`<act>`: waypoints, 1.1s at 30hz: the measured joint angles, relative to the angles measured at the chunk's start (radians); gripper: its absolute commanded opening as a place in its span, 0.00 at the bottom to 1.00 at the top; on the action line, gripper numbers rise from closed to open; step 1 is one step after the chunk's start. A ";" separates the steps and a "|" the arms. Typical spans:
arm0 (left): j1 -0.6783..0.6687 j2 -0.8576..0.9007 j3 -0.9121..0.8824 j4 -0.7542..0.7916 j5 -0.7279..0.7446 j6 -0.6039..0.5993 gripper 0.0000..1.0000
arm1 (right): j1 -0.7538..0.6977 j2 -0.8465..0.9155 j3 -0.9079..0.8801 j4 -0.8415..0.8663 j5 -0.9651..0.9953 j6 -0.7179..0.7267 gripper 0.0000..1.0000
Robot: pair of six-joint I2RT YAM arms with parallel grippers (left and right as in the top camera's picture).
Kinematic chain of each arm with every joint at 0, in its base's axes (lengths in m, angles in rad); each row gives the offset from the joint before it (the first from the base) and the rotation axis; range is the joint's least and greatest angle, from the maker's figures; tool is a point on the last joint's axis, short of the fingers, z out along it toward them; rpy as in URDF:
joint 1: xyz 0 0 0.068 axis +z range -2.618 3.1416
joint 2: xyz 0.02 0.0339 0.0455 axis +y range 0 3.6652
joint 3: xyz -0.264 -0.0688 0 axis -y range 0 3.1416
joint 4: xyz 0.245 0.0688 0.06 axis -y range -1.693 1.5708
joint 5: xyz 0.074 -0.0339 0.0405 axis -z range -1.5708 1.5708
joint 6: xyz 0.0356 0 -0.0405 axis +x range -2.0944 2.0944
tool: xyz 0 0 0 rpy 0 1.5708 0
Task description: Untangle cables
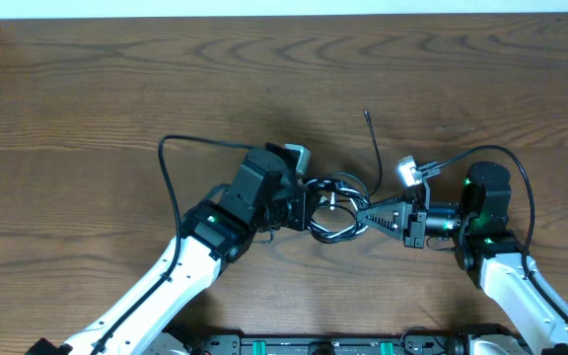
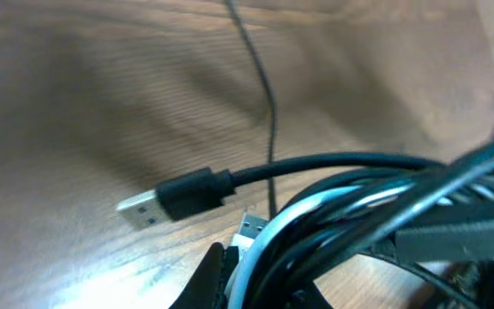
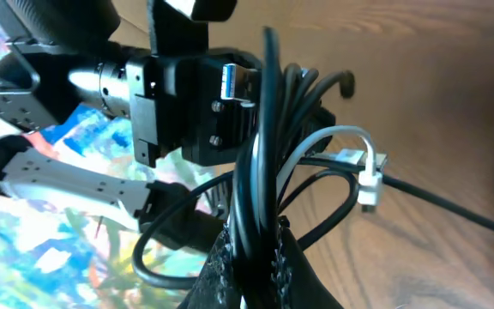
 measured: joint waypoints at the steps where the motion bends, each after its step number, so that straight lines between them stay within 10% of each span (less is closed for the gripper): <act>1: -0.003 -0.001 0.000 -0.007 -0.017 -0.033 0.08 | 0.002 0.000 0.001 0.001 0.006 -0.003 0.01; 17: 0.082 0.011 0.008 -0.101 -0.494 -0.366 0.08 | -0.005 -0.003 -0.001 -0.003 -0.092 -0.030 0.07; 33: 0.080 0.011 0.008 0.032 -0.124 0.169 0.08 | -0.005 -0.003 -0.002 -0.001 0.062 -0.031 0.38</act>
